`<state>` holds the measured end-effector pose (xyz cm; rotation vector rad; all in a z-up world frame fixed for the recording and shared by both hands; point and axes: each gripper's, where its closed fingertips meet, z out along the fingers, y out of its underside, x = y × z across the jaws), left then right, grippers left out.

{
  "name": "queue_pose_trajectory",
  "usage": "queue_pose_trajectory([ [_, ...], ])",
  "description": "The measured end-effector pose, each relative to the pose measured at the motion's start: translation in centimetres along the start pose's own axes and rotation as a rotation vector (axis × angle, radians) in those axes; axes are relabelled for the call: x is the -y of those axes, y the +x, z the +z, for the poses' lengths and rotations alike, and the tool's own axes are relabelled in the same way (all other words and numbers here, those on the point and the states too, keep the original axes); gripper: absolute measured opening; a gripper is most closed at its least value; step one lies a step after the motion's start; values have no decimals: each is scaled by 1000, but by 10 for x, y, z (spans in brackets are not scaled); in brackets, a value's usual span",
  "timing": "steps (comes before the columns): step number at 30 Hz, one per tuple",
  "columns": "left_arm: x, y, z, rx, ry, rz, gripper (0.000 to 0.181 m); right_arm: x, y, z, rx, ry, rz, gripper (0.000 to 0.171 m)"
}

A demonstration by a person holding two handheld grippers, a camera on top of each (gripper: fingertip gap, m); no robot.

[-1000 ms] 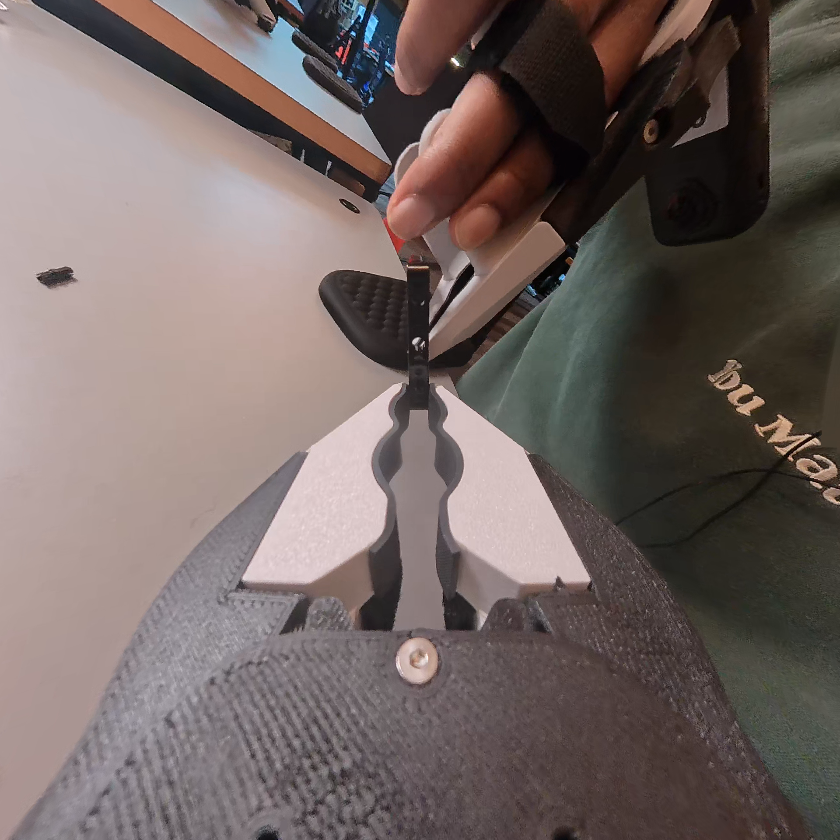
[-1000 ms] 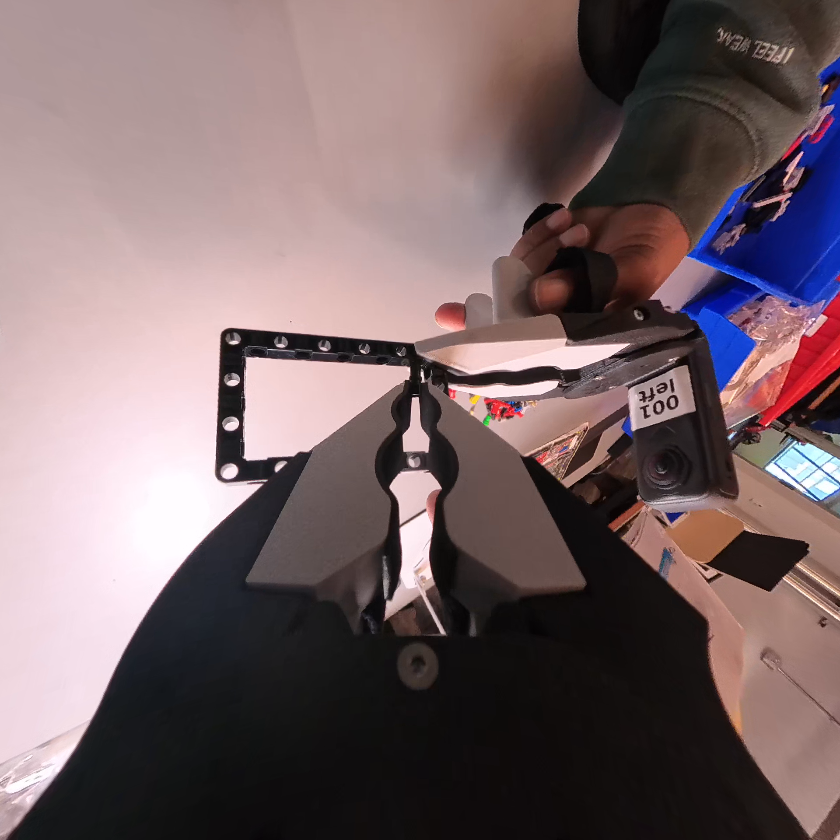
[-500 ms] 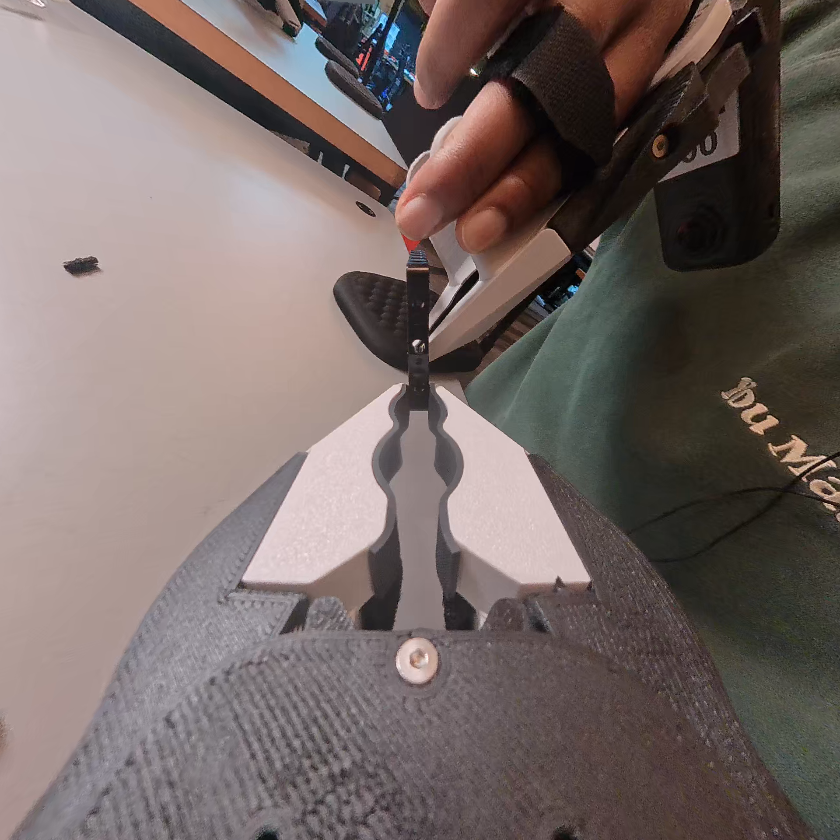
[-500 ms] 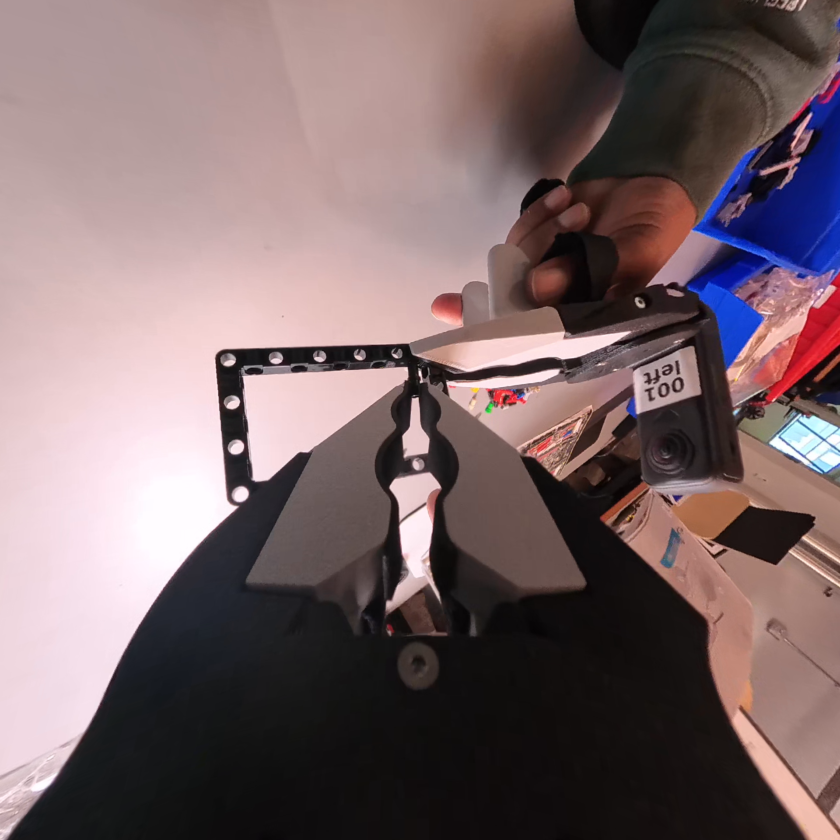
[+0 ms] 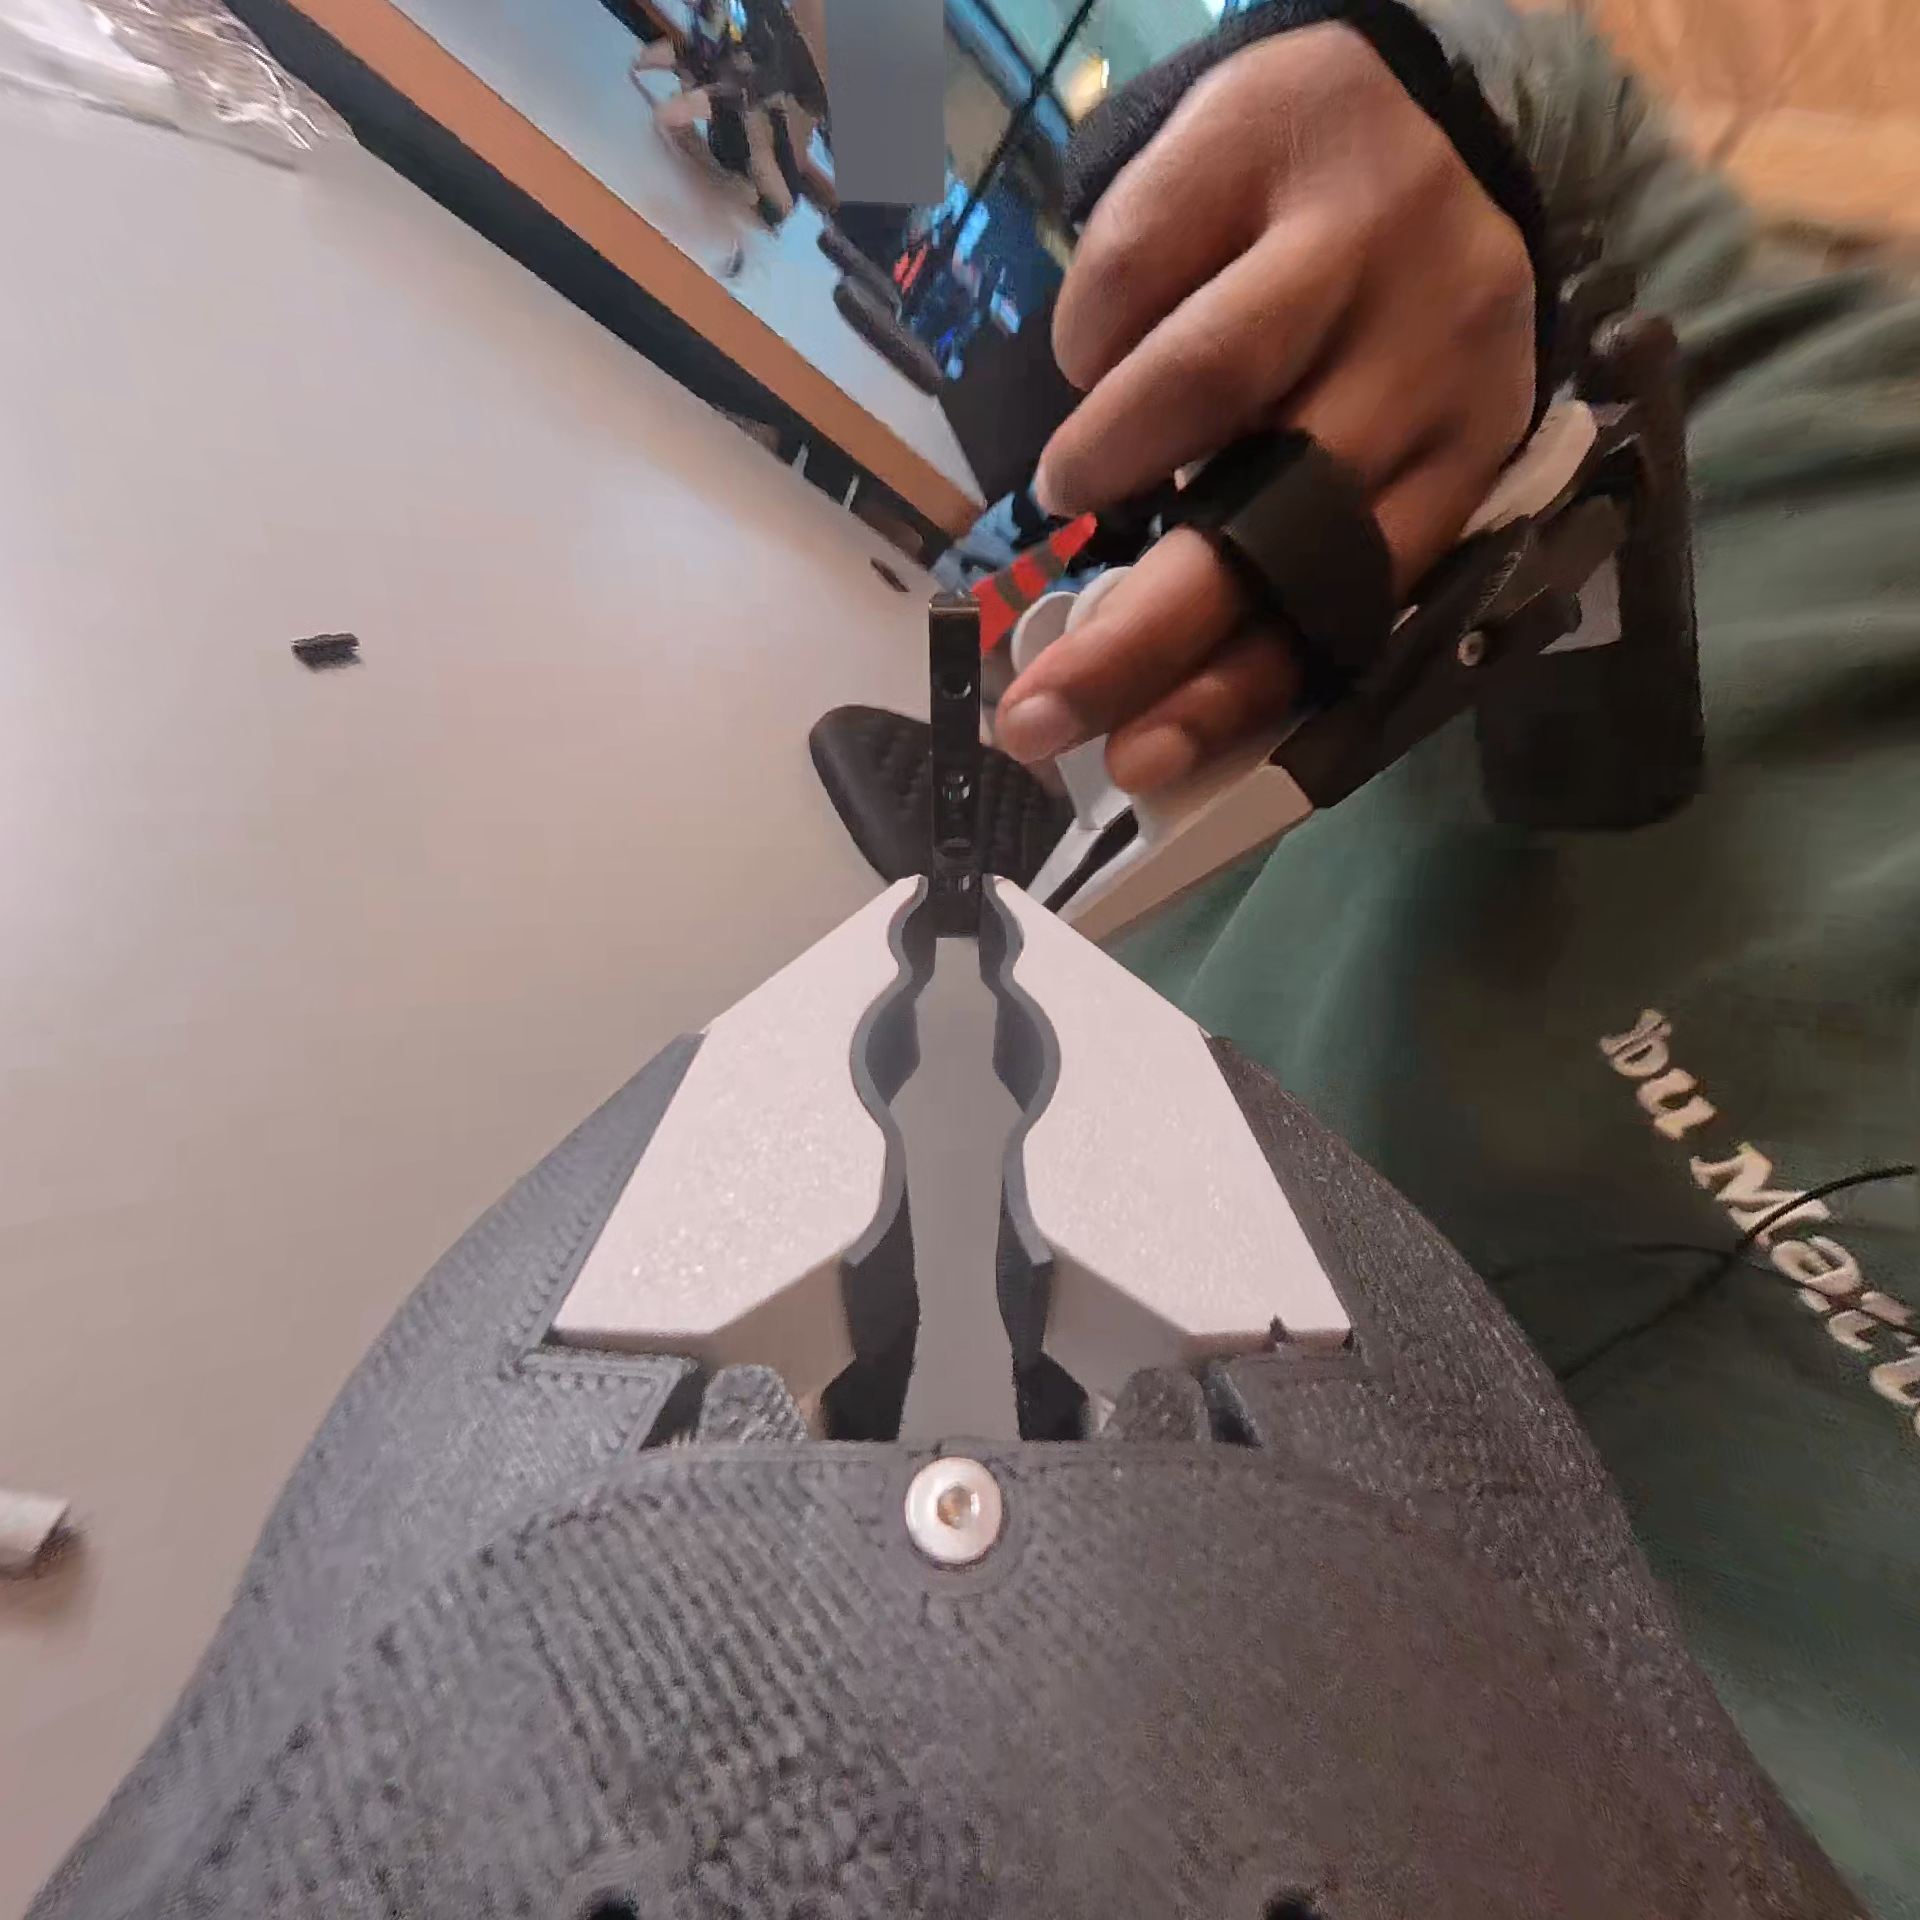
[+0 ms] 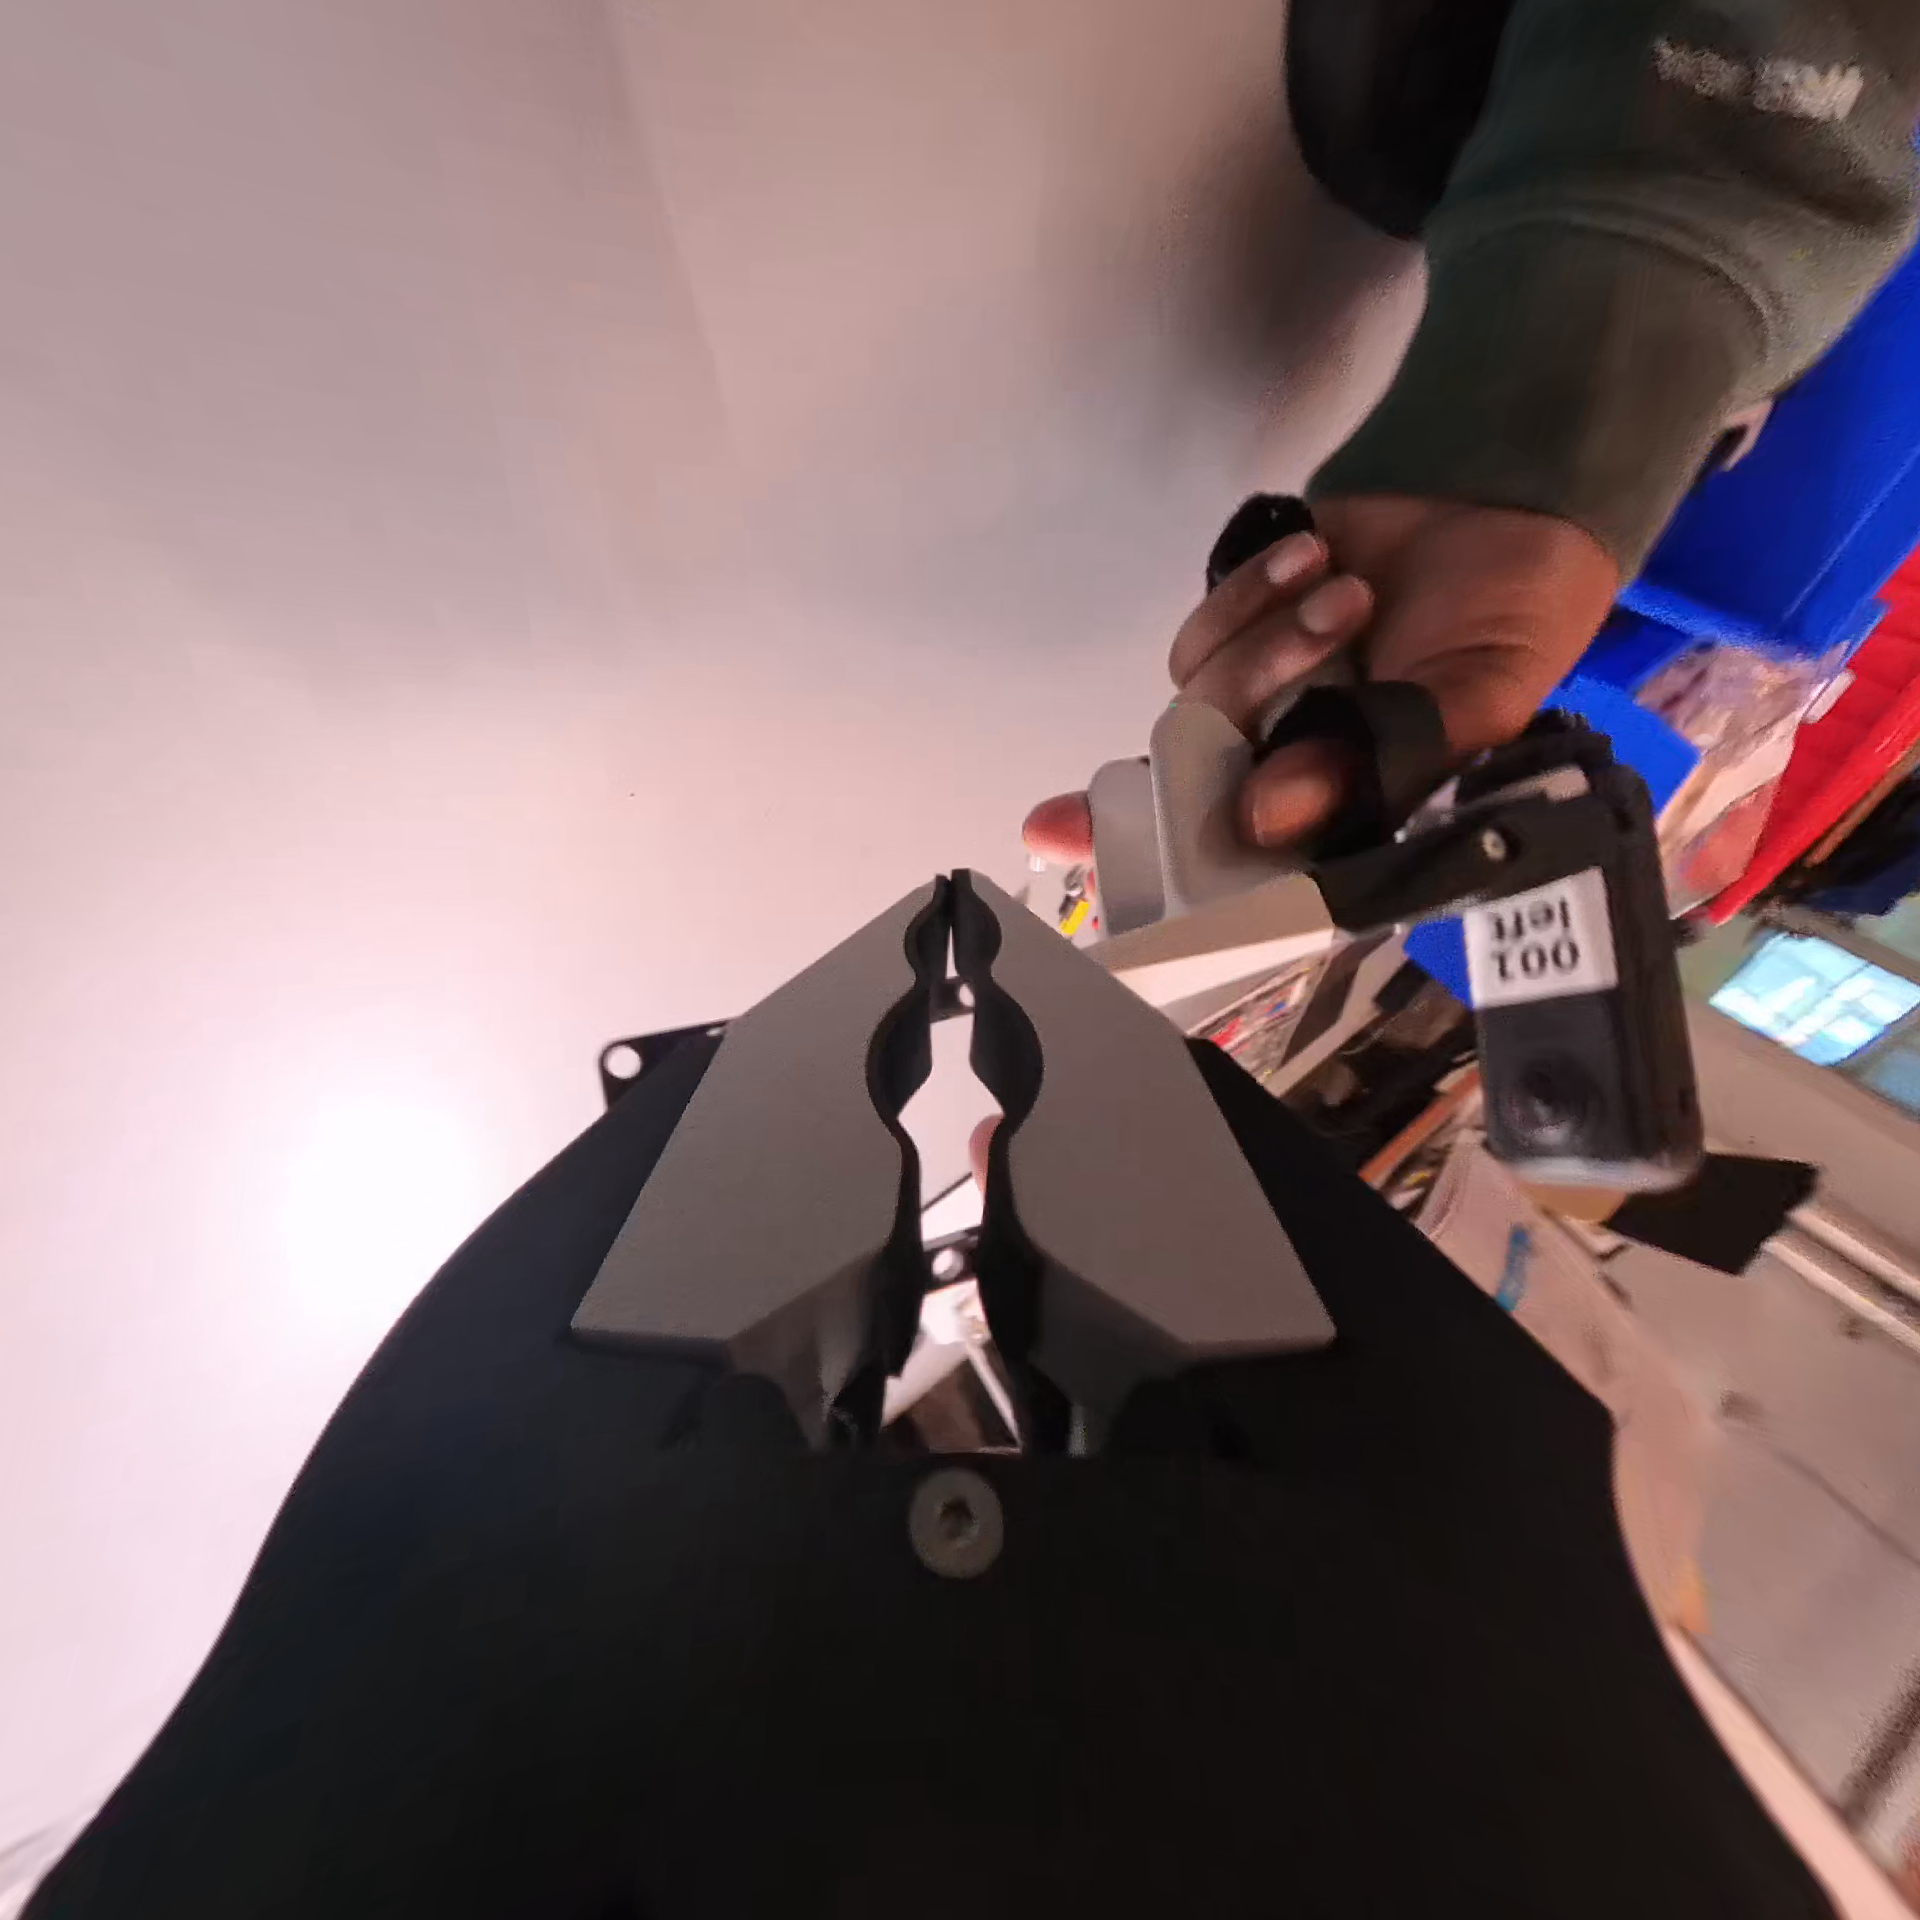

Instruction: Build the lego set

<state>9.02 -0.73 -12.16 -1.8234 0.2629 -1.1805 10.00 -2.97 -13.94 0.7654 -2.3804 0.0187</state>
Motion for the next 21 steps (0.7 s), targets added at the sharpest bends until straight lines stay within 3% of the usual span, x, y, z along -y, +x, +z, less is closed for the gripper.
queue_pose_trajectory([
  [8,8,-19,-18,76,60,-12,5,-21,5,-6,-91,-36,140,0],
  [15,8,-48,-30,208,89,-52,5,-85,12,-50,-473,-107,624,1],
  [21,8,-62,-32,282,116,-54,6,-69,-23,-38,-696,-105,995,12],
])
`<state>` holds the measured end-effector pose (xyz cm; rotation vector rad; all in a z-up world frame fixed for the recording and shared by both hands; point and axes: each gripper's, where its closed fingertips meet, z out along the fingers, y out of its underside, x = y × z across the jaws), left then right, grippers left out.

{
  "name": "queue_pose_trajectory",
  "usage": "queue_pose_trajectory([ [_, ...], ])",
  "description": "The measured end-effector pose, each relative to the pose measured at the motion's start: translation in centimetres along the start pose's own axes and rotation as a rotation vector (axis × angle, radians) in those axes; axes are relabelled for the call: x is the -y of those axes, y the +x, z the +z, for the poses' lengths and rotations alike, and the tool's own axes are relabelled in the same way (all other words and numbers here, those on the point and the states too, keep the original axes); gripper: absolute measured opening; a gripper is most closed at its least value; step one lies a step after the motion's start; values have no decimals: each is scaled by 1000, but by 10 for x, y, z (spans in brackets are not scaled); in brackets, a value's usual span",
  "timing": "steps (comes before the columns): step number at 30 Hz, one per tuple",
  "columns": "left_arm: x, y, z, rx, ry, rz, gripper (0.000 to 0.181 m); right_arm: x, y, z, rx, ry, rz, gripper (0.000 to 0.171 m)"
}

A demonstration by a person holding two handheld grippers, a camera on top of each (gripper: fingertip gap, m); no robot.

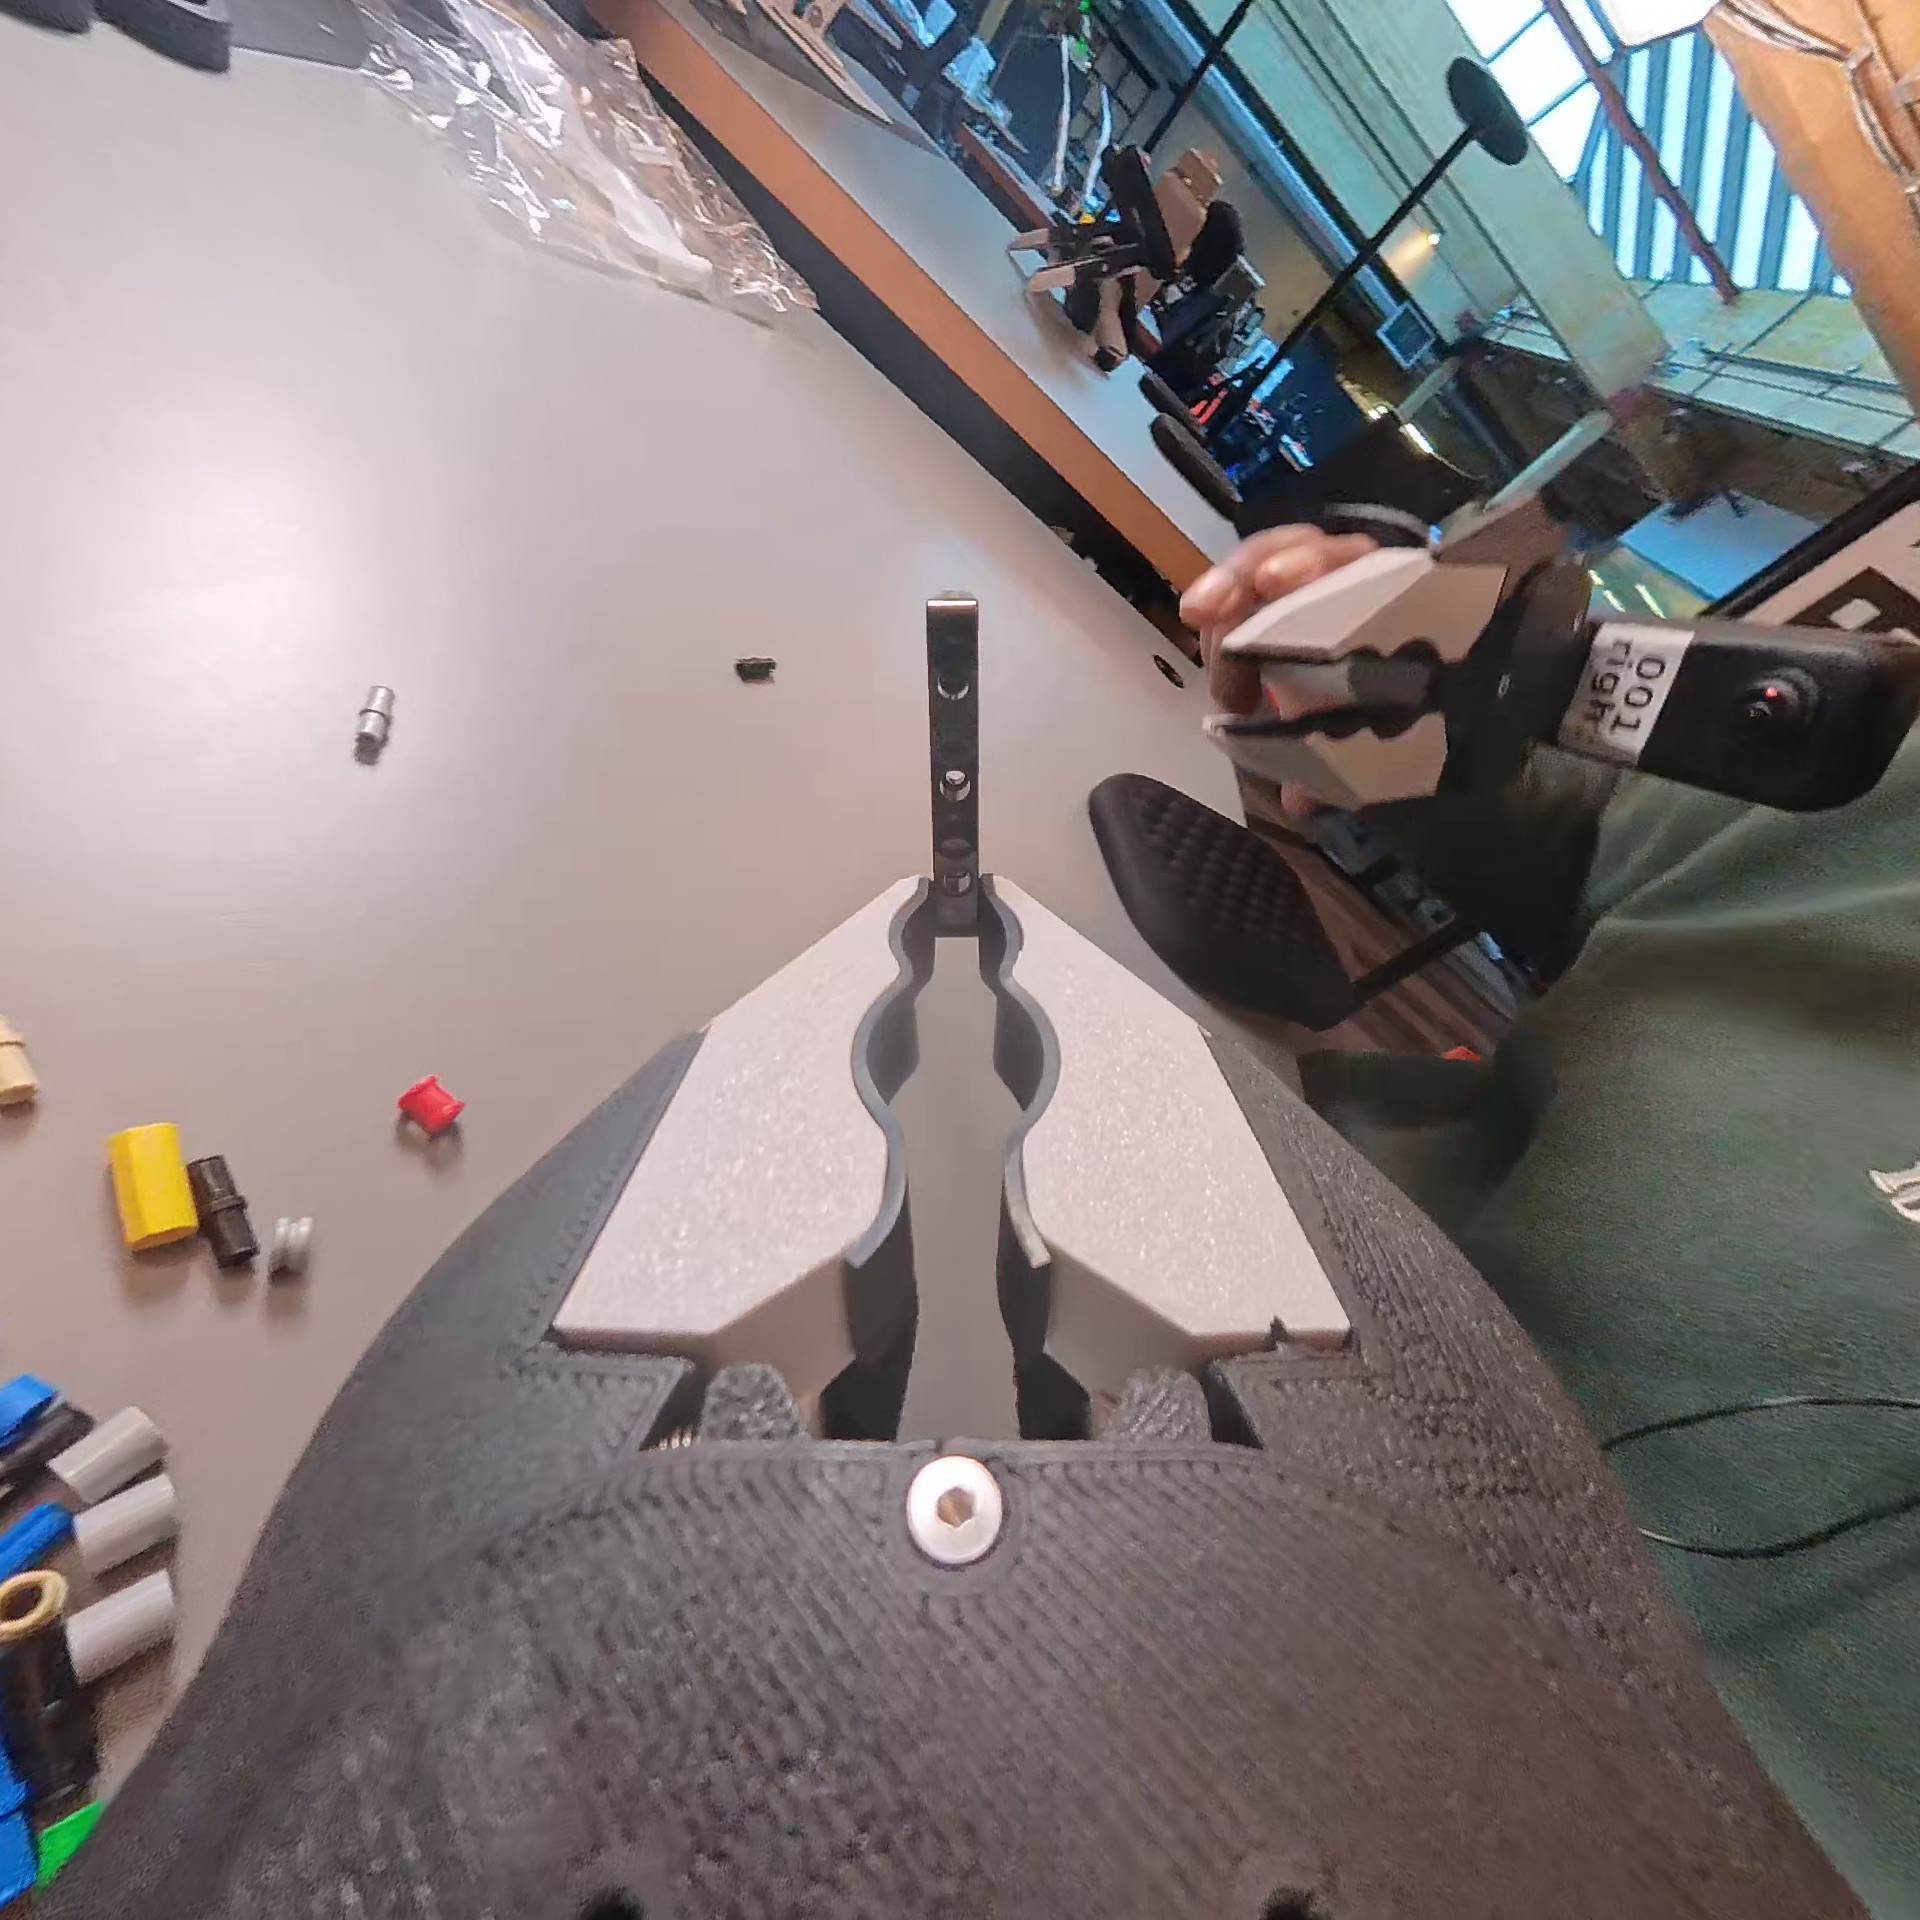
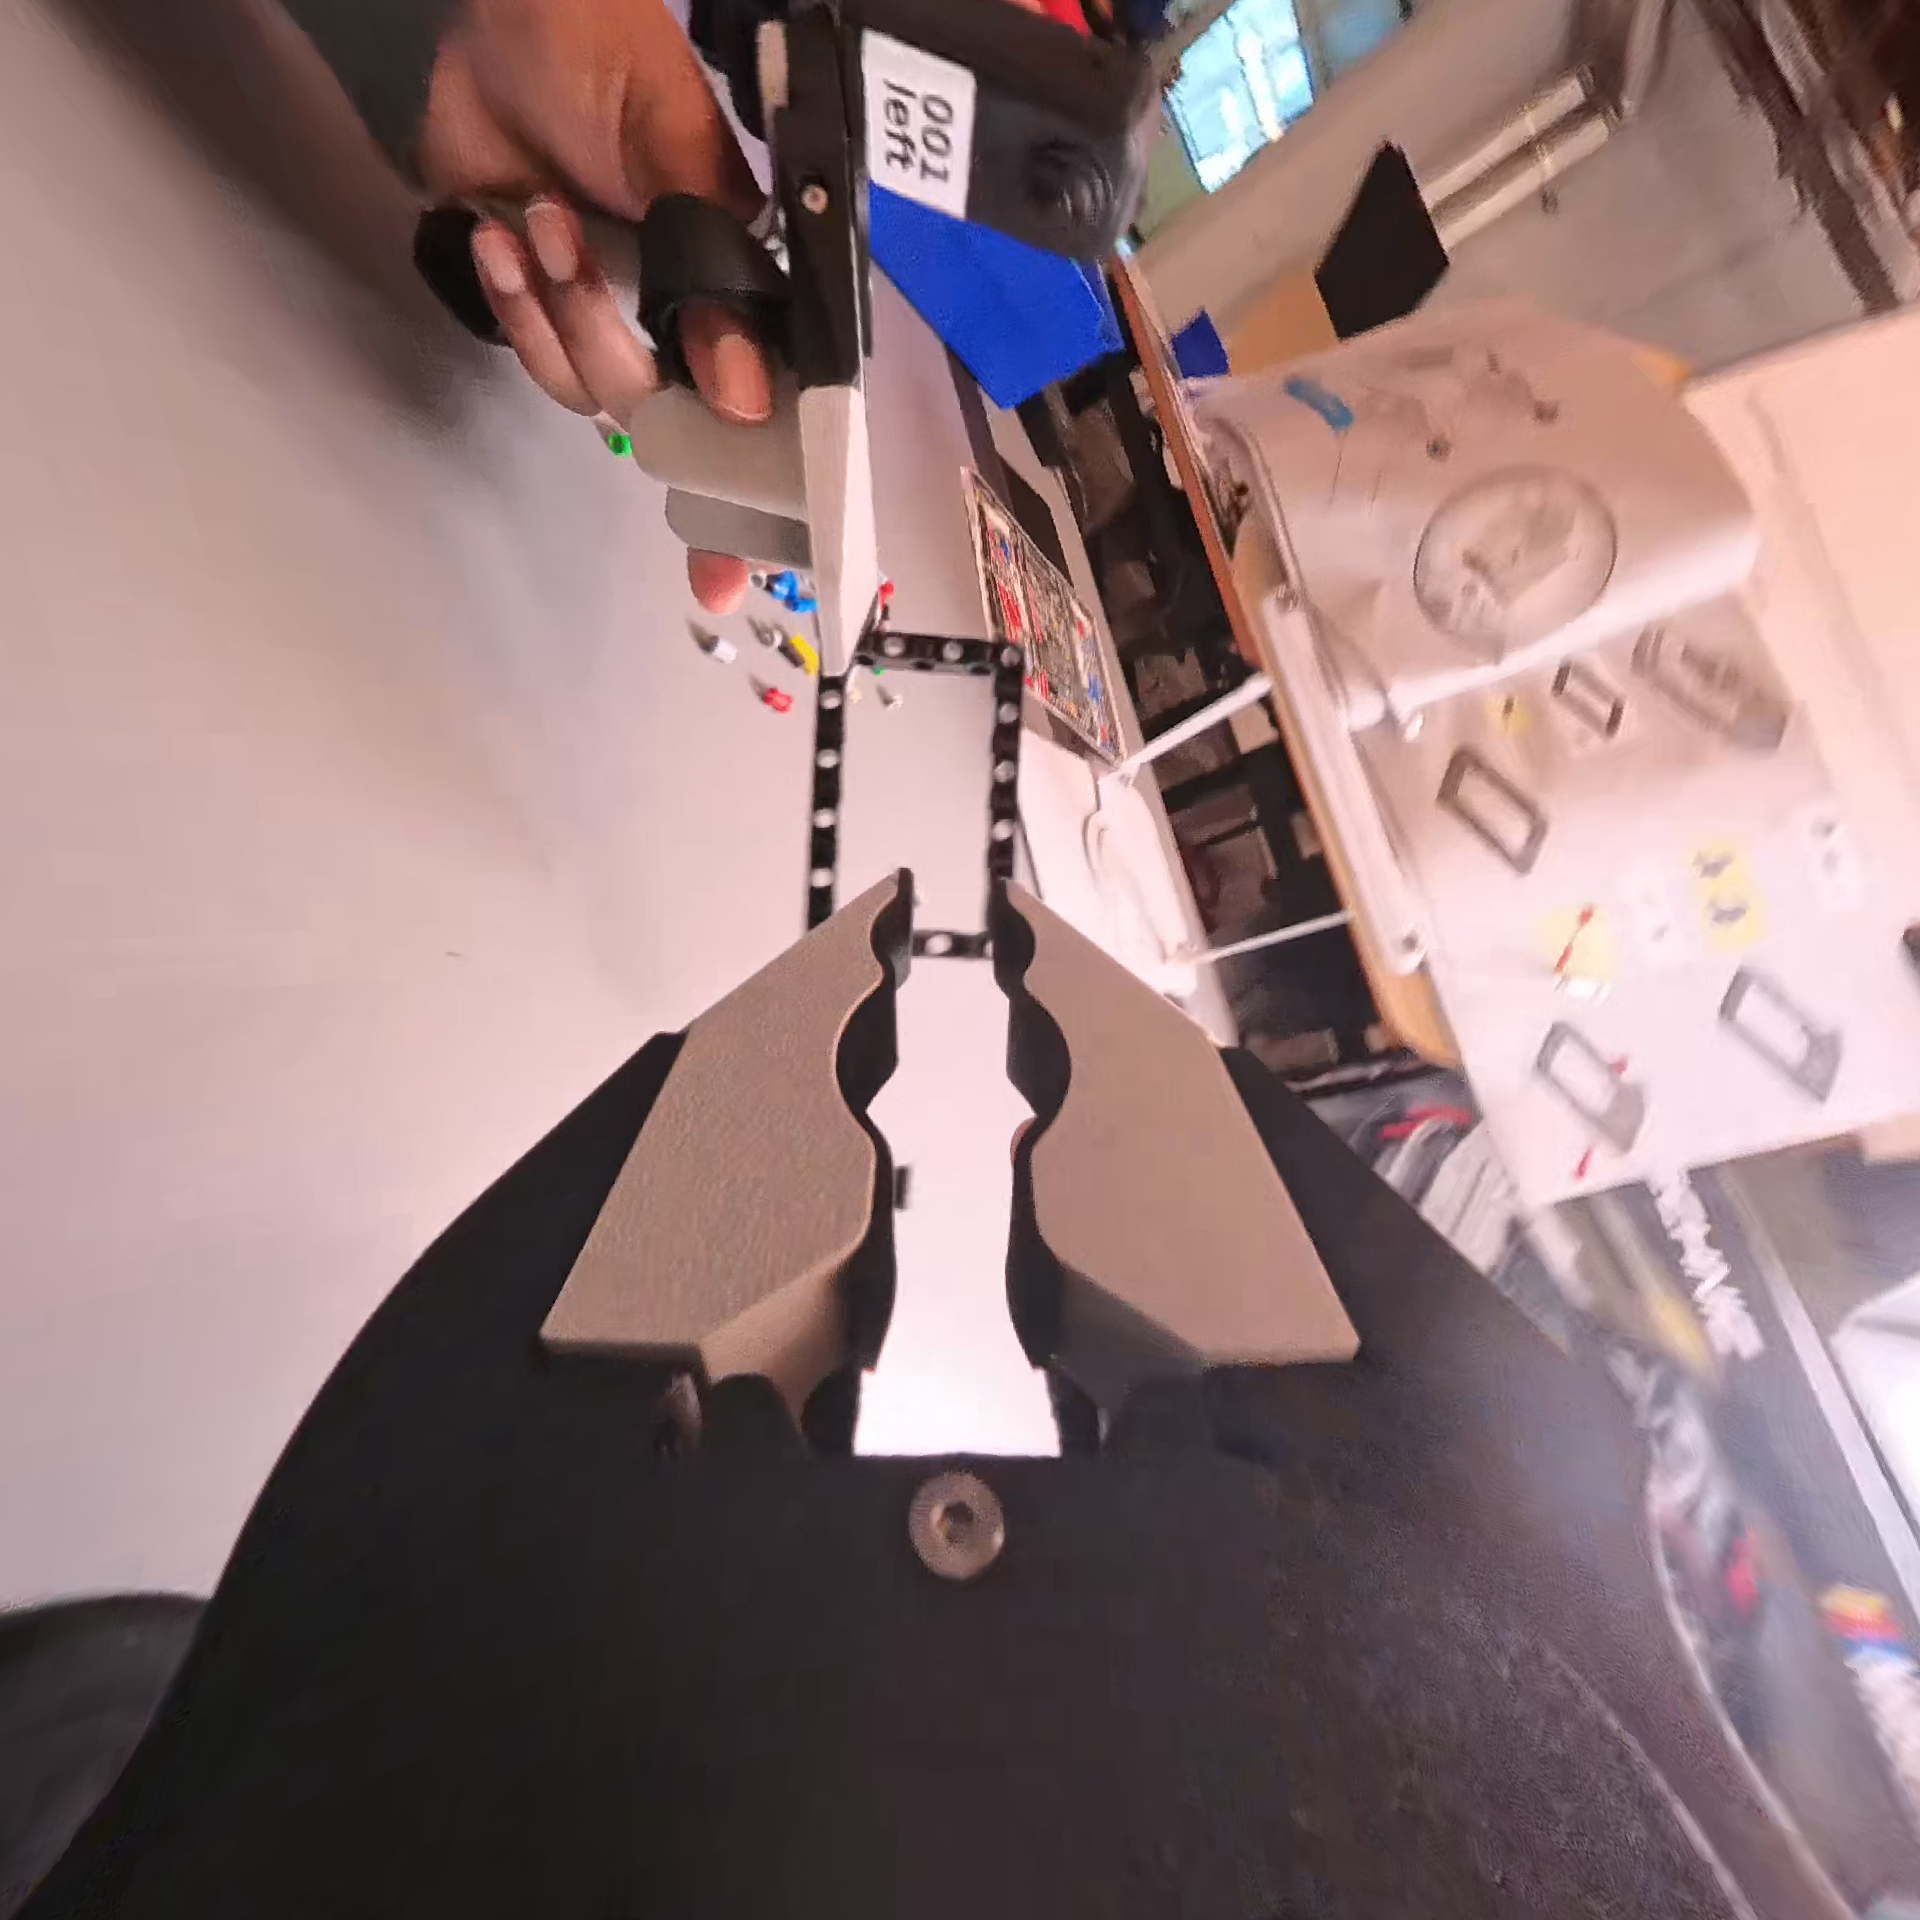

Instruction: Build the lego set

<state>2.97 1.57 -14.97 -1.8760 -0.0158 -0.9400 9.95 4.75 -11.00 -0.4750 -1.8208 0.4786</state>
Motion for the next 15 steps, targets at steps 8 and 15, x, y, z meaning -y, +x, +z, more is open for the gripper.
queue_pose_trajectory([
  [8,7,-24,-10,180,22,93,5,-16,-44,-15,-33,-59,358,30],
  [15,40,-43,-44,289,208,111,5,-18,-53,-15,-79,-103,413,40],
])
